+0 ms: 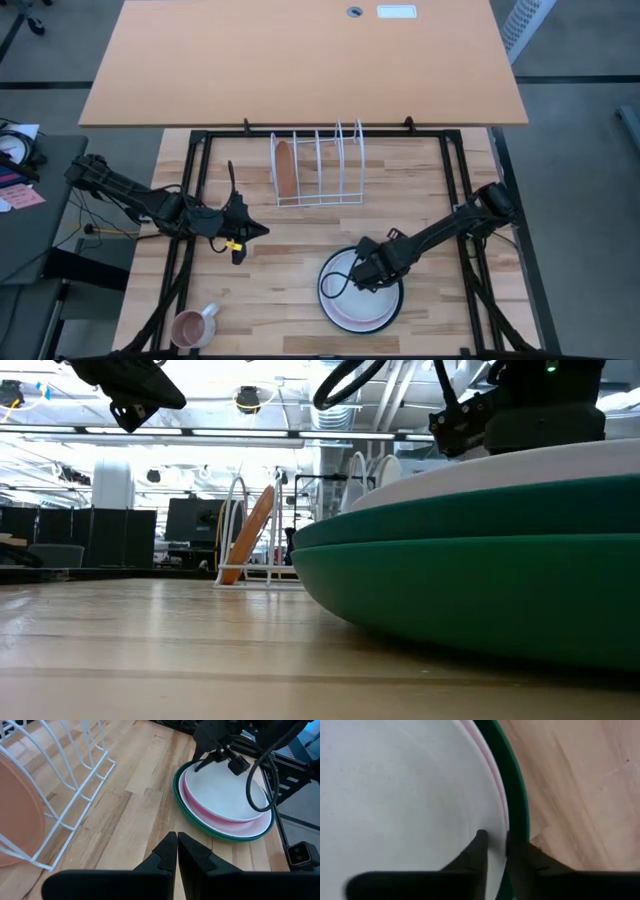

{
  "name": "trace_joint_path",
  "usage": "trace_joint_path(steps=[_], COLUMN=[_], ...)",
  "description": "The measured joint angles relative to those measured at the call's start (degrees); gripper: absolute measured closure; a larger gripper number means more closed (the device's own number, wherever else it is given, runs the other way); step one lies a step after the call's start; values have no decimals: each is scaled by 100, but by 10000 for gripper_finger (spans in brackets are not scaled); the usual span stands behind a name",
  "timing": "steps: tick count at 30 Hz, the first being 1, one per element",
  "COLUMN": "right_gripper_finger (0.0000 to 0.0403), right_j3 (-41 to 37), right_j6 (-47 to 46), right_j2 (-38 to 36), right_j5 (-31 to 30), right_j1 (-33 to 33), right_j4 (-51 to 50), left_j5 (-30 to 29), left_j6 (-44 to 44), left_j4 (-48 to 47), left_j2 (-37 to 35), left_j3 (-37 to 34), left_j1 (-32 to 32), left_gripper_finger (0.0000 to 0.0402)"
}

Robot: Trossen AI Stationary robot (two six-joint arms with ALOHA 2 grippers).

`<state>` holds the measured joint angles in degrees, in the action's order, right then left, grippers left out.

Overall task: Sort dishes
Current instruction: Put the small white plate in the dish rack

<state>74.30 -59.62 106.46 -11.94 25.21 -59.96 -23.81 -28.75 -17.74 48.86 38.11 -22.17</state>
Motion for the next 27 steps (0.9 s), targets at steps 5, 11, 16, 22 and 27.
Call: trace_joint_path(steps=[5, 11, 16, 22, 27], right_gripper_finger=[390, 394, 397, 398, 398], right_j3=[12, 364, 848, 1267, 1334], right_j6=[105, 104, 123, -15, -140], right_j2=[-13, 1, 4, 4, 4], right_j5=[-19, -280, -728, -1209, -1350], right_j1=[2, 30, 137, 296, 366], right_j4=[-1, -496, -854, -1269, -1473], left_j5=[1, 1, 1, 1, 1], left_j6=[-4, -9, -15, -37, -60], left_j4=[0, 2, 2, 2, 4], left_j2=[0, 0, 0, 0, 0], left_j3=[0, 0, 0, 0, 0], left_j1=[0, 0, 1, 0, 2], left_gripper_finger=[391, 391, 391, 391, 391])
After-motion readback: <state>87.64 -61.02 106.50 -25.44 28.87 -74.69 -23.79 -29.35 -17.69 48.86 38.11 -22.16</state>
